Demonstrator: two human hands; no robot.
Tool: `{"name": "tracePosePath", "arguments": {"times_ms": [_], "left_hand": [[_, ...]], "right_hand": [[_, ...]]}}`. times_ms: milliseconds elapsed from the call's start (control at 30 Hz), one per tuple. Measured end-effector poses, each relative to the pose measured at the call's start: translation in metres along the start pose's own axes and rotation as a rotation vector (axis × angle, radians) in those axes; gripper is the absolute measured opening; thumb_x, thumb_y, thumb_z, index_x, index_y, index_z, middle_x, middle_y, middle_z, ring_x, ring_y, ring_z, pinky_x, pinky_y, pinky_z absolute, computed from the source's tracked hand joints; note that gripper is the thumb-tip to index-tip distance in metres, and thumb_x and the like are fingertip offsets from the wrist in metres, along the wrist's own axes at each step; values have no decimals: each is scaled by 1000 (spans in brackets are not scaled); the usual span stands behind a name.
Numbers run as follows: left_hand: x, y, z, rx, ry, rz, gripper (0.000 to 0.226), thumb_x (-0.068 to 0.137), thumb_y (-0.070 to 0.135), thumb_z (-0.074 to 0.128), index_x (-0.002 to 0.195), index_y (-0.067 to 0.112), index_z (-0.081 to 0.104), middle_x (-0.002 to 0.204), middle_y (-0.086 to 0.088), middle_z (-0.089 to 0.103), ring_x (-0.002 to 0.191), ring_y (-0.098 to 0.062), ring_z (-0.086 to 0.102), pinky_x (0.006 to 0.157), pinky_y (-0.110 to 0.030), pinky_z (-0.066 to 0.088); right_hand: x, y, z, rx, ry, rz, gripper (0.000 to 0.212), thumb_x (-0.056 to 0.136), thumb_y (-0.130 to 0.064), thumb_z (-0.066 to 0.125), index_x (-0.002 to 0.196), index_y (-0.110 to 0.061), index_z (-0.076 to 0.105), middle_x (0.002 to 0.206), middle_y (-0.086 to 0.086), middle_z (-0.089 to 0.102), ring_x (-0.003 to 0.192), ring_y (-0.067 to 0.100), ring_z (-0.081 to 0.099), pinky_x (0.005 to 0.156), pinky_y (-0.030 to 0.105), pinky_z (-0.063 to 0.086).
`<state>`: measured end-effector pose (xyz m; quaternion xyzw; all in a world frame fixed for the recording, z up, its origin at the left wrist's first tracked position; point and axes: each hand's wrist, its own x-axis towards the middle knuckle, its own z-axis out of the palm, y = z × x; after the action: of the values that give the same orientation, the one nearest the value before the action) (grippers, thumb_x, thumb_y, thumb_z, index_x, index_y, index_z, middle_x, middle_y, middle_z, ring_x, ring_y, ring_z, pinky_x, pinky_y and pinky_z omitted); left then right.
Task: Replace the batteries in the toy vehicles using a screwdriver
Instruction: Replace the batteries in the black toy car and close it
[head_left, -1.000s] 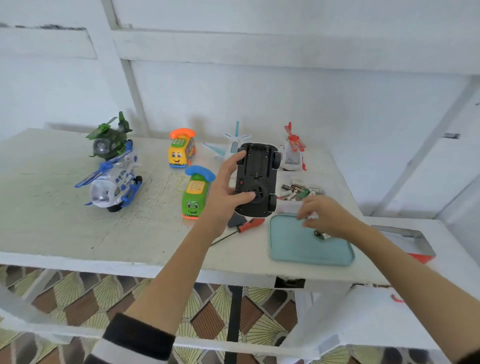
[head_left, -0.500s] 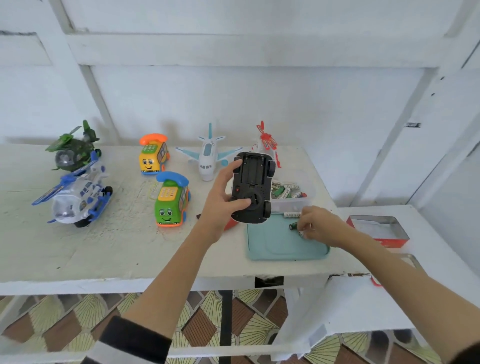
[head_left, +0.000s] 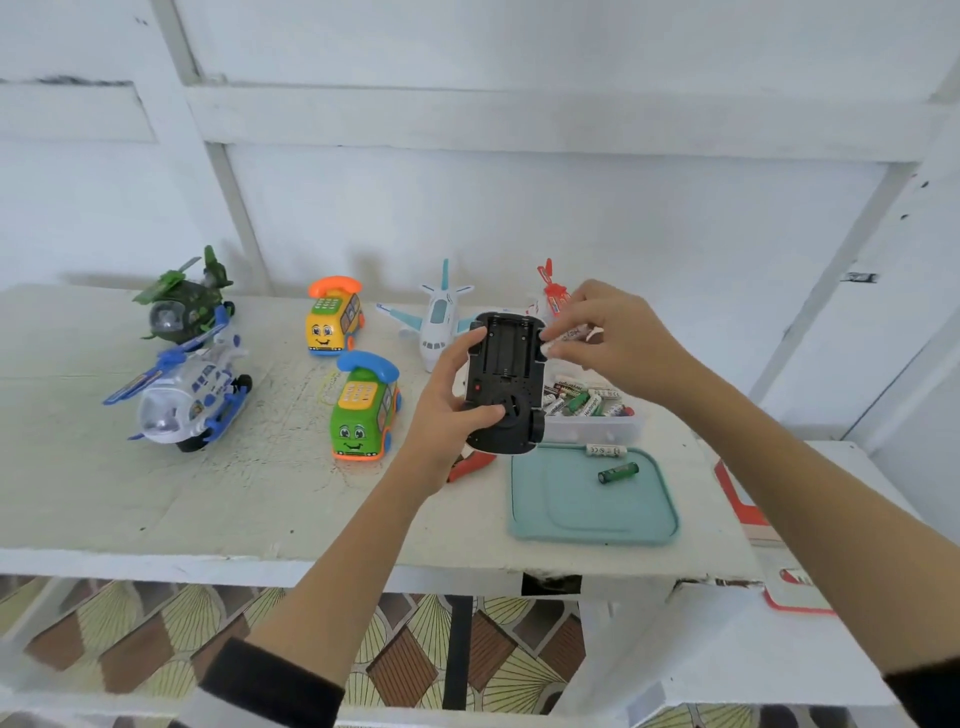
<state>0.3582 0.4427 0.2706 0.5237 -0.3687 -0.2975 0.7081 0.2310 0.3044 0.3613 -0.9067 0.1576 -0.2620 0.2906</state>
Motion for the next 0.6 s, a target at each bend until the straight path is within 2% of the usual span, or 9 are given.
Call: {"name": "tracePosePath", "arguments": {"times_ms": [100, 133, 200, 267, 300, 433, 600], "left_hand": [[2, 0, -2, 23, 7, -9, 79, 79, -26, 53, 133, 31, 47, 125, 24, 58, 97, -9, 69, 87, -49, 57], [2, 0, -3, 35, 3, -15, 79, 78, -24, 55, 132, 33, 48, 121, 28, 60, 96, -11, 69, 88, -51, 56], [3, 1, -4, 53, -9, -20, 78, 73, -16, 59, 130, 37, 50, 118, 30, 61, 95, -16, 70, 88, -52, 56], [3, 3, -3, 64, -14, -19, 77, 69, -9, 60, 126, 41, 51, 119, 31, 60, 94, -20, 70, 87, -52, 56], [2, 4, -2, 69, -14, -16, 77, 69, -9, 60, 125, 42, 51, 118, 32, 60, 94, -21, 70, 87, -53, 56], [1, 7, 2, 95, 8, 2, 78, 79, -23, 55, 128, 37, 46, 104, 38, 63, 96, -31, 65, 89, -55, 54], [5, 11, 0, 84, 50, 0, 75, 82, -24, 52, 131, 33, 45, 101, 37, 65, 95, -34, 64, 89, -52, 54]], "right_hand": [[13, 6, 15, -141, -24, -58, 22, 84, 0, 61, 104, -7, 69, 84, -6, 45, 77, 13, 50, 74, 22, 49], [16, 8, 18, -160, -5, -71, 22, 83, 1, 62, 103, -4, 67, 85, -1, 49, 76, 13, 50, 75, 23, 48], [19, 8, 22, -180, 52, -99, 14, 78, 0, 68, 92, 0, 66, 83, 5, 54, 67, 9, 46, 69, 17, 44], [20, 8, 25, -229, 73, -126, 11, 76, -5, 72, 80, 0, 64, 76, 4, 53, 62, 8, 44, 62, 13, 37], [21, 8, 28, -273, 69, -140, 12, 77, -7, 71, 76, 0, 63, 74, 3, 52, 62, 12, 45, 60, 15, 34], [23, 7, 37, -397, 32, -151, 19, 82, -15, 67, 75, 1, 59, 70, 4, 48, 68, 23, 46, 62, 32, 37], [18, 9, 40, -323, -33, -269, 21, 71, -14, 78, 77, 1, 64, 62, -8, 41, 58, 17, 41, 62, 26, 29]]}}
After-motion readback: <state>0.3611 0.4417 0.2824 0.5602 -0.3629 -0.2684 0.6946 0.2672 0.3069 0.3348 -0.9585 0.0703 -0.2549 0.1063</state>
